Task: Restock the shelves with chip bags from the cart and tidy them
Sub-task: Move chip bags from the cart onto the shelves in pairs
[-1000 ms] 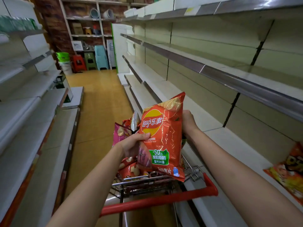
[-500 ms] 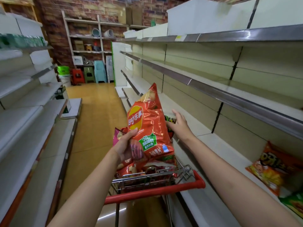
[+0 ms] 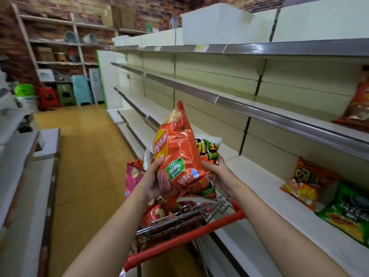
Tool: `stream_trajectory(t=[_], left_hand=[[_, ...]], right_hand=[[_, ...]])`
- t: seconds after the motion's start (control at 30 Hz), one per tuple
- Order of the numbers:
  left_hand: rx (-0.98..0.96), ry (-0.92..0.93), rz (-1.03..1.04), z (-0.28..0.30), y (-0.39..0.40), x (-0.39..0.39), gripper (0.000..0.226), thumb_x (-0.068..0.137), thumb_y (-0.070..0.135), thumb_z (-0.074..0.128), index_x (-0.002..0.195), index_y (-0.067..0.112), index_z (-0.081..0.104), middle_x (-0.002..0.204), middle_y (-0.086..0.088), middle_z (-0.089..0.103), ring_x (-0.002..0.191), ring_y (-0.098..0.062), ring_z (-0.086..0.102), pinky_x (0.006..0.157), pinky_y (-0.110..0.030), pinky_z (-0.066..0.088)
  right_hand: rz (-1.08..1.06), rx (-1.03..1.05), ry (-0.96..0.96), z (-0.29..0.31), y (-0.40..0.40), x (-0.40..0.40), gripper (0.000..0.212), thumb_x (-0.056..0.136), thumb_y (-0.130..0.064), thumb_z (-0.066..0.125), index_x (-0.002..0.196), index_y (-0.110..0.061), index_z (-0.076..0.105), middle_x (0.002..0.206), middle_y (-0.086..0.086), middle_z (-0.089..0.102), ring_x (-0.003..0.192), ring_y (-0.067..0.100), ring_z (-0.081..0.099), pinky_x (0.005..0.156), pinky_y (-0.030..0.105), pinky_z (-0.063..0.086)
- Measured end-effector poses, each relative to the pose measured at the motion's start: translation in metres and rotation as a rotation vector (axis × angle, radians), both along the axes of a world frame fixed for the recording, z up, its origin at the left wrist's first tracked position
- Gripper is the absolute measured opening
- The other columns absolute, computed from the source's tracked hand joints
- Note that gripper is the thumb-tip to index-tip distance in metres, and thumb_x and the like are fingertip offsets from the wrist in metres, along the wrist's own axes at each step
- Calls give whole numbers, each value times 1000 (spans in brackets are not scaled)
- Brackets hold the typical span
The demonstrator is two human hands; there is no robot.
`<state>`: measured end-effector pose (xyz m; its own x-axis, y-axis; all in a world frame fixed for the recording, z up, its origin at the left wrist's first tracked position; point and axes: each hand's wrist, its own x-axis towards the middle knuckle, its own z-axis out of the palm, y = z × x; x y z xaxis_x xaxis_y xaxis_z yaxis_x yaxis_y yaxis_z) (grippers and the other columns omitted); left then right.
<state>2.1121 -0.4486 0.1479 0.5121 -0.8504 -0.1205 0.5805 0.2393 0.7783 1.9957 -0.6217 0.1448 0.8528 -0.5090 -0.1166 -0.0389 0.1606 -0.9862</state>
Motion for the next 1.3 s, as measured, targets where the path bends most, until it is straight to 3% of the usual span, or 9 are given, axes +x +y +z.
stream_trajectory(t=[0.1,0.27,0.47,0.6,0.67,0.77,1.03,1.17,1.3], left_hand=[[-28,6,-55,5,-5,1,106,7,38,97,101,6,61,83,-16,74,68,-28,72,55,-39,59],[-1,-46,-158,0,-18,4,107,8,41,97,103,7,60,83,-14,74,68,-27,72,56,-36,59],[118,-138,-356,-19,-49,-6,109,17,40,98,111,3,59,96,-18,73,81,-30,72,68,-40,59],[211,-222,-473,-22,-69,-31,68,55,43,82,107,5,59,87,-14,75,73,-26,73,65,-36,58],[239,-256,-510,-23,-82,-47,52,68,41,66,106,6,58,86,-14,75,73,-26,72,70,-38,56],[247,-305,-561,-24,-102,-74,56,68,43,66,109,6,59,93,-16,74,82,-29,71,76,-40,54],[201,-389,-735,-27,-130,-160,105,40,52,92,126,8,53,107,-17,71,96,-35,70,86,-48,54],[177,-403,-818,-28,-125,-206,105,37,51,93,125,10,53,106,-16,72,94,-34,71,81,-44,56],[186,-418,-873,-28,-117,-251,82,59,43,84,127,11,51,104,-15,73,91,-32,72,76,-41,57]], right_hand=[[-14,17,-33,-2,9,-10,96,56,-37,82,136,-31,31,128,13,60,111,32,62,99,51,47],[-196,-64,-39,-2,15,-38,111,45,-48,91,137,-23,36,121,11,65,100,30,69,94,50,52],[-519,-162,40,-1,10,-102,64,75,-30,78,127,-22,41,108,-1,66,88,12,68,62,19,54],[-671,-188,110,-4,6,-153,70,73,-35,80,128,-23,39,118,-3,61,101,13,62,80,25,52],[-738,-199,133,-4,6,-177,93,58,-49,84,134,-22,38,124,-1,59,110,17,60,96,35,50],[-838,-206,167,-3,7,-214,111,44,-59,87,137,-22,38,128,1,59,114,19,59,103,41,46],[-1015,-224,247,-3,30,-306,82,74,-38,80,138,-22,33,133,-9,48,116,10,47,98,28,38],[-1079,-170,236,-10,52,-348,75,75,-36,80,133,-27,34,126,-4,55,112,16,56,94,33,47],[-1145,-114,217,-15,78,-392,76,71,-34,83,132,-24,38,123,0,60,108,19,61,92,39,52]])
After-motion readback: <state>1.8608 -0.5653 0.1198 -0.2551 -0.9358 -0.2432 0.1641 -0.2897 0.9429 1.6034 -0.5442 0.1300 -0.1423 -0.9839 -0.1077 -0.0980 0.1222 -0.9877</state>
